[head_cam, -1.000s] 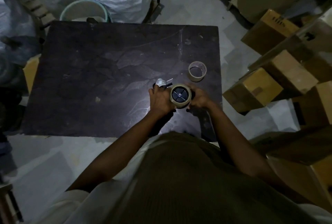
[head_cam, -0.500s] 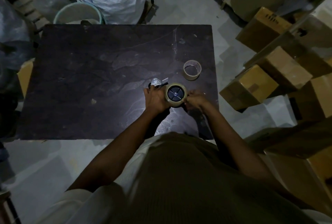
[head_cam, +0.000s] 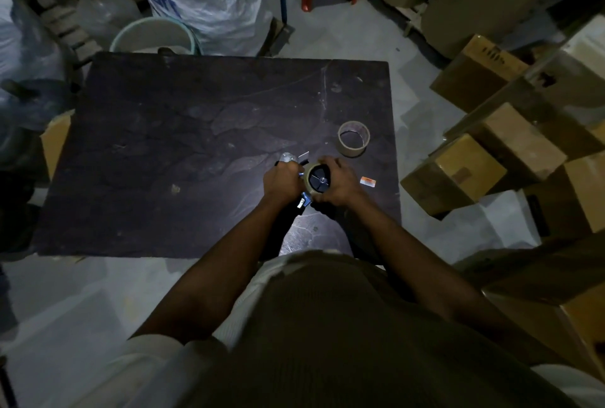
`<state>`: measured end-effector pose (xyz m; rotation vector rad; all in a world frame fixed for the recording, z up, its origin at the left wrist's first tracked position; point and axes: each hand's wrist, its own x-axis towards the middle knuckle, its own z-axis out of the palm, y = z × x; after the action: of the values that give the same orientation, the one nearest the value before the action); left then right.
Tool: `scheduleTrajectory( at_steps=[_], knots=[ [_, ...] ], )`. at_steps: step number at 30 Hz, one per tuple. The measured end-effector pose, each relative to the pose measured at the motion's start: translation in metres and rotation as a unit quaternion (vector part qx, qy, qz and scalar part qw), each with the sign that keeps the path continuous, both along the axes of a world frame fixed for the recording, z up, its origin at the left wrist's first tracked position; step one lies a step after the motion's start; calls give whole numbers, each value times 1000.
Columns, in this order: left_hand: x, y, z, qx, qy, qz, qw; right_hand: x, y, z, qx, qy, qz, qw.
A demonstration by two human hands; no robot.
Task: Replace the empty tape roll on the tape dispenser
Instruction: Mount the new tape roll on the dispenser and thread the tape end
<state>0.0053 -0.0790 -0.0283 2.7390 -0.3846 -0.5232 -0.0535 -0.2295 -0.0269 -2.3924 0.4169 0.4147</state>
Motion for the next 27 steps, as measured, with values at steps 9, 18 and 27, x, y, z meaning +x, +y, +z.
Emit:
scheduleTrajectory(
  at_steps=[9,18,27],
  knots=[
    [-6,11,3,-86,-15,17,996,4,-5,5,-20,38,61,997],
    [-12,70,8,-211,29,126,969,14,3,21,-63,37,75,994],
    [4,76,23,98,-120,-257,954,-7,31,23,-92,-47,135,985]
  ],
)
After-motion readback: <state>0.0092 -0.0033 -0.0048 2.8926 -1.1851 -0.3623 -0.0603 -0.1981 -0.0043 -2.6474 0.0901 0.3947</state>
